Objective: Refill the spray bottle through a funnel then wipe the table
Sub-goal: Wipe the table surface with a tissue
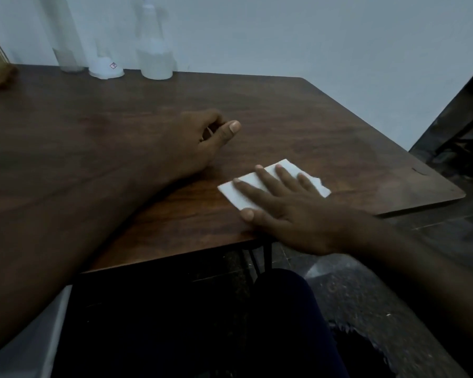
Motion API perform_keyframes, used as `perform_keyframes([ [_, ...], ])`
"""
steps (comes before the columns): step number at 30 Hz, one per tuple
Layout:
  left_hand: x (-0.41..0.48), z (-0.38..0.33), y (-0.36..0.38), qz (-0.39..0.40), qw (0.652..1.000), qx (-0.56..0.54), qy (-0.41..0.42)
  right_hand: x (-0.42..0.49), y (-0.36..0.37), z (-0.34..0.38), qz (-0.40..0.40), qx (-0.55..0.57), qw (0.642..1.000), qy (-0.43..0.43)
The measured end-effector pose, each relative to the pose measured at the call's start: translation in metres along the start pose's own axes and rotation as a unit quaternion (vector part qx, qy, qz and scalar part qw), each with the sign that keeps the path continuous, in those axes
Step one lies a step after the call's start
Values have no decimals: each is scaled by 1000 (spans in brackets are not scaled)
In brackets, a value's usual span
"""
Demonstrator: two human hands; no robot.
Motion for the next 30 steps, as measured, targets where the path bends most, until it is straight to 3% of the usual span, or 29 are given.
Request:
perform_keyframes([
  [4,0,17,-6,-24,997,-55,-50,32,-23,-88,-17,-16,983,182],
  [6,3,28,-10,-53,991,-90,-88,56,-33,-92,-18,0,976,219],
  [8,7,37,-15,-83,984,-112,-112,79,-37,-54,-17,9,984,177],
  [12,4,63,-31,-142,962,-164,-166,71,-18,59,-10,-17,999,-48],
  [14,0,76,-38,-147,953,-174,-198,51,-8,68,-5,-22,994,-108],
  [19,-19,93,-67,-147,955,-142,-214,42,-16,32,6,-31,999,-12],
  [23,-25,117,-87,-152,955,-114,-227,16,2,112,15,-46,983,-175],
  [25,-25,125,-89,-159,953,-111,-233,38,-4,131,-1,-55,977,-207],
  [30,-38,142,-94,-194,937,-125,-263,113,-33,102,-6,-48,996,-71],
])
Point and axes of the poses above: each hand's wrist, its own x-axis towards the middle knuckle, its own y-axis out of the palm, z = x × y, the point moved 6 cm from there along x, towards the middle knuckle, and after that the axes turned 1 degree about -x, right-handed, at the moved point
